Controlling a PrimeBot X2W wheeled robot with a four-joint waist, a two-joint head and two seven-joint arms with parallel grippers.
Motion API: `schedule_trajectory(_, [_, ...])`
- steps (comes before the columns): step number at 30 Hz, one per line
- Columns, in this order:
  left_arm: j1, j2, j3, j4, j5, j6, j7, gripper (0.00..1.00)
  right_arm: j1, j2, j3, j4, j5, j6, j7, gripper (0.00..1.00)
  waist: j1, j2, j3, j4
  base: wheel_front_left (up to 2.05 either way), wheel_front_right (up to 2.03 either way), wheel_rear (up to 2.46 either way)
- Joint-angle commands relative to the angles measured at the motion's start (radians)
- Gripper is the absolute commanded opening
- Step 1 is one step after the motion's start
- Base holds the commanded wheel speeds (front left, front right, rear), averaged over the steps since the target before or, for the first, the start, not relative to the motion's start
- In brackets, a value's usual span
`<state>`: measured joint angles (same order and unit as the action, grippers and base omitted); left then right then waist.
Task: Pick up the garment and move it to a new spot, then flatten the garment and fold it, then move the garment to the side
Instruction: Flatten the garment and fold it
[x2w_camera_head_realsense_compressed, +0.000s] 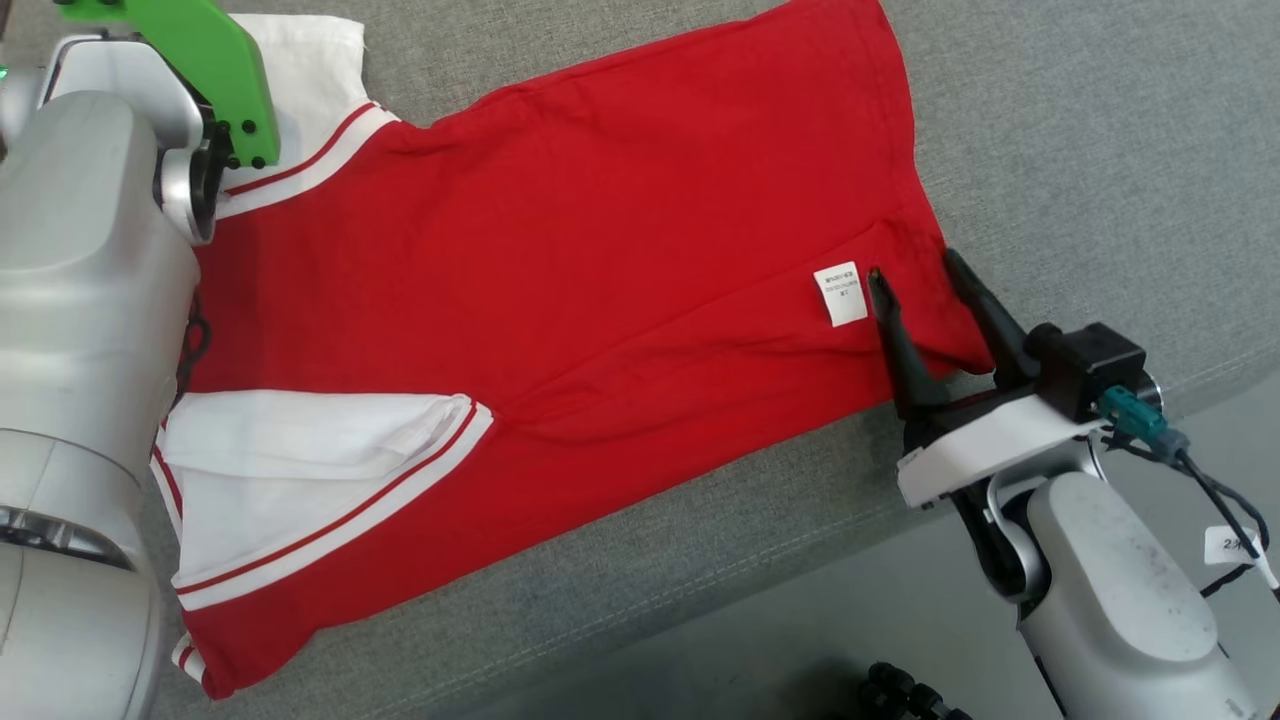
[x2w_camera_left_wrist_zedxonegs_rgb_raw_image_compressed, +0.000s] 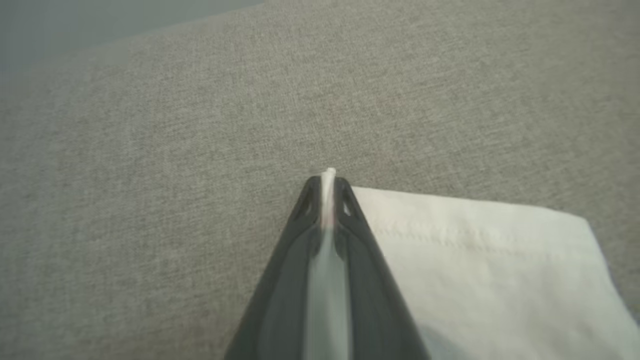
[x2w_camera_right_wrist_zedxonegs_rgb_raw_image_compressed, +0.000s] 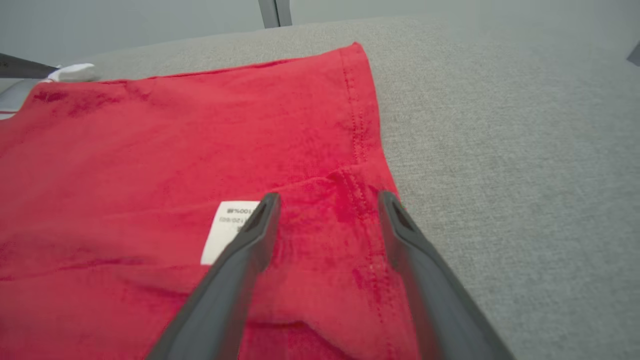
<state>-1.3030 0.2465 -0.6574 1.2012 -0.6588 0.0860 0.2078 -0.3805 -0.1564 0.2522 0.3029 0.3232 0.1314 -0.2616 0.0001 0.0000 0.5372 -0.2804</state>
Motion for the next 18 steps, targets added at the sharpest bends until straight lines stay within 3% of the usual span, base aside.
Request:
schedule_trajectory(1, [-0.004, -0.002, -0.005, 0.012, 0.005, -0.006, -0.006, 0.00, -0.024, -0.009, -0.002, -0.006, -0.002, -0.001, -0.004, 1.00, -0.0001, 0.0000, -0.001, 0.002, 0.00, 0.00, 0.00])
schedule_trajectory(7, [-0.035, -0.017, -0.002, 0.021, -0.008, -0.036, -0.038, 0.00, -0.163, -0.038, -0.029, 0.019, 0.059, -0.001, 0.044, 1.00, -0.0001, 0.0000, 0.005, 0.019, 0.00, 0.00, 0.00])
schedule_trajectory(12, [-0.067, -0.022, 0.001, 0.024, -0.016, -0.061, -0.055, 0.00, -0.335, -0.066, -0.048, 0.085, 0.142, -0.001, 0.226, 1.00, -0.0001, 0.0000, 0.018, 0.033, 0.00, 0.00, 0.00])
schedule_trajectory(13, [-0.078, -0.025, 0.001, 0.026, -0.018, -0.068, -0.060, 0.00, -0.402, -0.073, -0.047, 0.127, 0.172, -0.001, 0.306, 1.00, -0.0001, 0.0000, 0.022, 0.040, 0.00, 0.00, 0.00])
schedule_trajectory(18, [-0.099, -0.033, -0.010, 0.032, -0.013, -0.083, -0.067, 0.00, -0.545, -0.094, -0.023, 0.247, 0.223, -0.001, 0.466, 1.00, -0.0001, 0.0000, 0.029, 0.062, 0.00, 0.00, 0.00])
